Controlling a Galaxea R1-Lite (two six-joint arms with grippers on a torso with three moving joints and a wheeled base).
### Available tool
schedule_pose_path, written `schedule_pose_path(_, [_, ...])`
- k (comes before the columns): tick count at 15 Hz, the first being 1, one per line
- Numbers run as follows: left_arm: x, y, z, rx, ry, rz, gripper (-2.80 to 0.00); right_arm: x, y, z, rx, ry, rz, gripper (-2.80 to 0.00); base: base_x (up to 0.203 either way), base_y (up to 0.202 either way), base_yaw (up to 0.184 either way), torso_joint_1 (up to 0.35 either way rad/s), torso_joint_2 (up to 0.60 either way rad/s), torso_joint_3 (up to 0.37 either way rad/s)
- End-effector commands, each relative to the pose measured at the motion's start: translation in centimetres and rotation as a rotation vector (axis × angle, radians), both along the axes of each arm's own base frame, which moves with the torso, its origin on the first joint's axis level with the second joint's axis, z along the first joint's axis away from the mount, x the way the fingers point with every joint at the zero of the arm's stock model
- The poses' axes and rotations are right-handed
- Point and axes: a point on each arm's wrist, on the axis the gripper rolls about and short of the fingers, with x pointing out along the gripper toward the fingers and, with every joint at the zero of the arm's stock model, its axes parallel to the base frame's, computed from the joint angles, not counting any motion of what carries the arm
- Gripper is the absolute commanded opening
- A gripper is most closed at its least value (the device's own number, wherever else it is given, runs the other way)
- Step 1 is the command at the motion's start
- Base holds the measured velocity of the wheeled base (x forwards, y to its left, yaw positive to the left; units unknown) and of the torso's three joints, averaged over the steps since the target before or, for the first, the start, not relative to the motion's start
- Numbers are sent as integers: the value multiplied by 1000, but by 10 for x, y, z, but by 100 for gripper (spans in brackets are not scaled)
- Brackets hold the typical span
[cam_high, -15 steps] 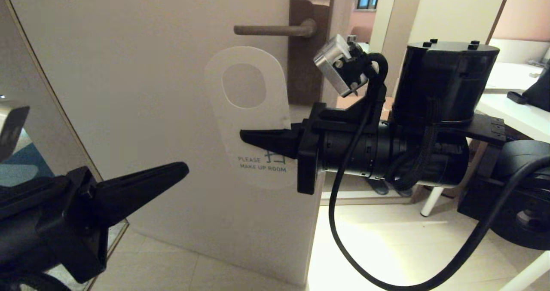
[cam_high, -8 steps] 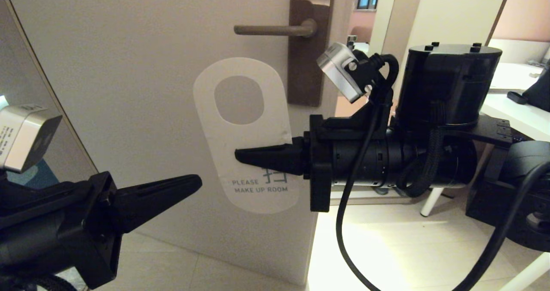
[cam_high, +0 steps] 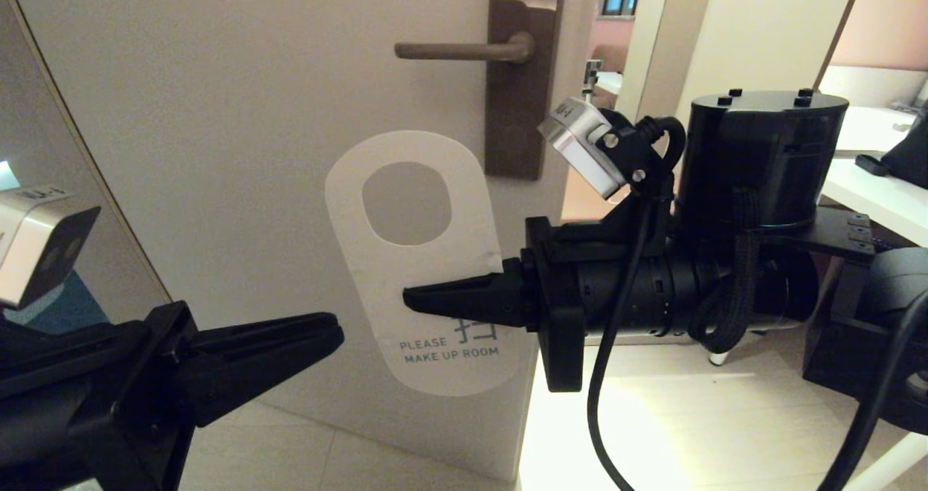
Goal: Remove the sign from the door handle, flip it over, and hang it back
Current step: Hand it to the other hand
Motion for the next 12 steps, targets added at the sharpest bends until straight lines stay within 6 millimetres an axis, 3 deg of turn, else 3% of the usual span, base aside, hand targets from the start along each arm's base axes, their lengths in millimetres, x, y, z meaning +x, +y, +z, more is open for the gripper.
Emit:
schedule_pose_path(1, [-5,3,-1,-6,-7,-3,0,2,-2,0,2,-2,-5,-280,0,0,0,0,0,0])
schedule_pose_path(12, [-1,-3,-10,20,33,-100,0,3,-5,5,14,-16,-13,-280,0,0,0,0,0,0])
